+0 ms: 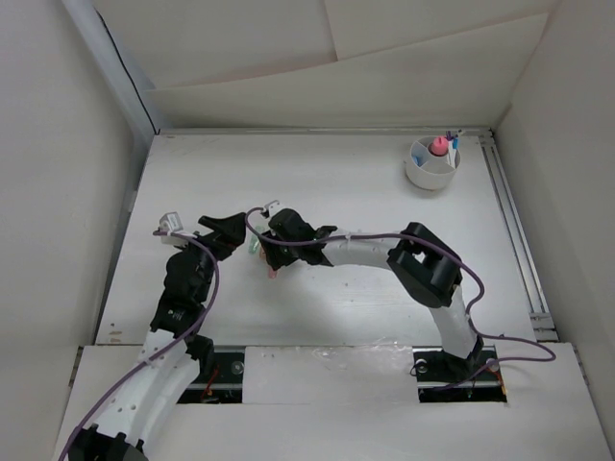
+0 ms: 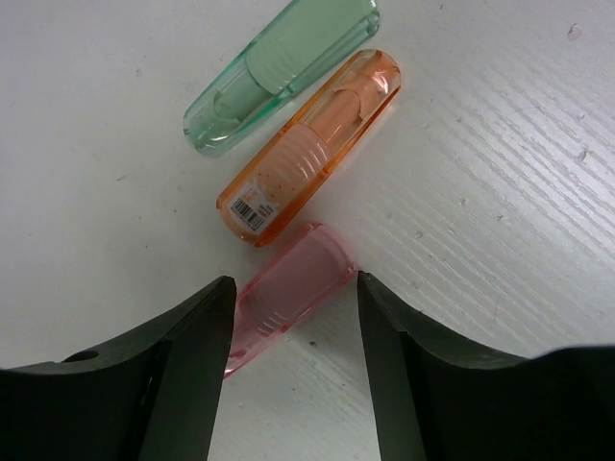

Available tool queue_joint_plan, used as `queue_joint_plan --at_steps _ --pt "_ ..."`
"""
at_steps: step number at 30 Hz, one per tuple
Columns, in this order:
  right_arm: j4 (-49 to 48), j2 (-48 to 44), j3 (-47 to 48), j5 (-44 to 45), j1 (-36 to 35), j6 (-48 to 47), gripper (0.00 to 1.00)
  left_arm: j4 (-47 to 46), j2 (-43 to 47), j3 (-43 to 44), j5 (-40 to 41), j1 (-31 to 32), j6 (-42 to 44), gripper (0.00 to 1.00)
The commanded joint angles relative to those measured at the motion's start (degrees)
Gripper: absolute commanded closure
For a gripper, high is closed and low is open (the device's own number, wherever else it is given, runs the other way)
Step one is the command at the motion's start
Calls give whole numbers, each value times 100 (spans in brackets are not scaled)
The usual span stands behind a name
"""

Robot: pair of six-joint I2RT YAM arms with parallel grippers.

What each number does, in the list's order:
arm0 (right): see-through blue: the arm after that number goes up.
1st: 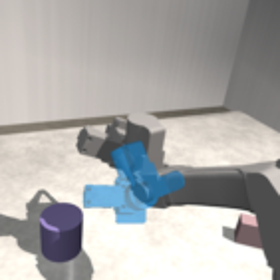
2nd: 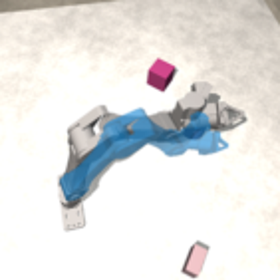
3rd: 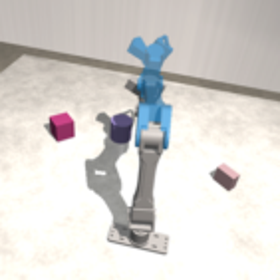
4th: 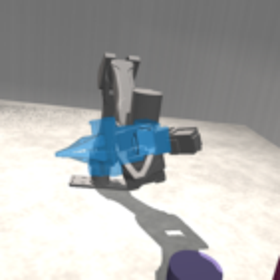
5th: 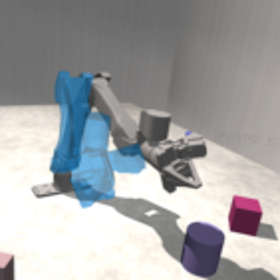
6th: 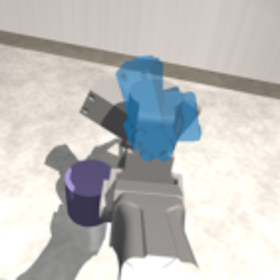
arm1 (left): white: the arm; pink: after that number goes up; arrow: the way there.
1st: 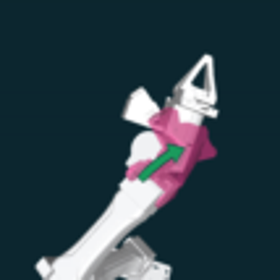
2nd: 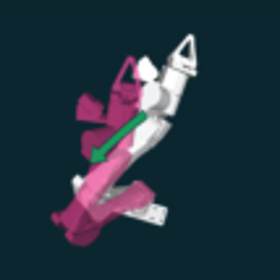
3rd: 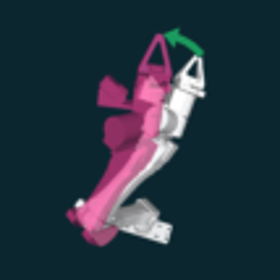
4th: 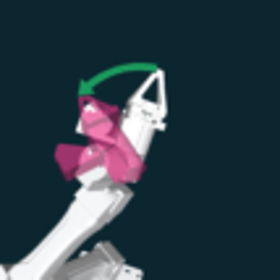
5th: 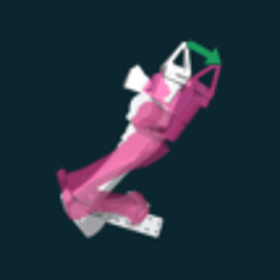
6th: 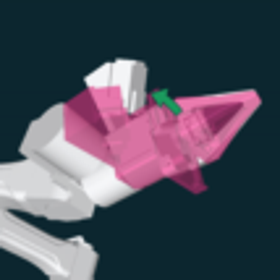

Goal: Sort the stationery into containers
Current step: Move the pen to the center of the board.

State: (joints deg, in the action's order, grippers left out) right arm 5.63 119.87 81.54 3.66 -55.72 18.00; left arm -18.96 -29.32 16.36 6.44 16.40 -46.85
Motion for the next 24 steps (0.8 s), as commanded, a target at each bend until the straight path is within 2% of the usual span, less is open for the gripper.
queue_joint_plan --at_steps 1,3,5,8,9,15,19,20,24 --pt "219 115 293 468 -149 11 41 41 180 254 217 3 -17 0" --pt "219 168 293 618 -202 124 44 243 259 306 375 3 -69 0" --pt "219 107 197 855 -202 125 53 305 408 306 516 3 -122 0" --pt "219 -95 12 1250 -202 125 54 253 480 245 578 3 -123 0" --pt "272 -200 -128 1329 -202 47 57 253 480 193 578 3 -123 0" --pt "272 -649 -744 1506 166 -279 63 200 428 192 464 3 -123 0" --pt "324 -799 -920 1375 220 -428 56 200 374 192 411 3 -123 0" --pt "325 -799 -920 1374 272 -490 49 200 374 192 411 3 -123 0" --pt "535 -799 -587 1120 273 -736 39 147 322 192 411 3 -123 0"
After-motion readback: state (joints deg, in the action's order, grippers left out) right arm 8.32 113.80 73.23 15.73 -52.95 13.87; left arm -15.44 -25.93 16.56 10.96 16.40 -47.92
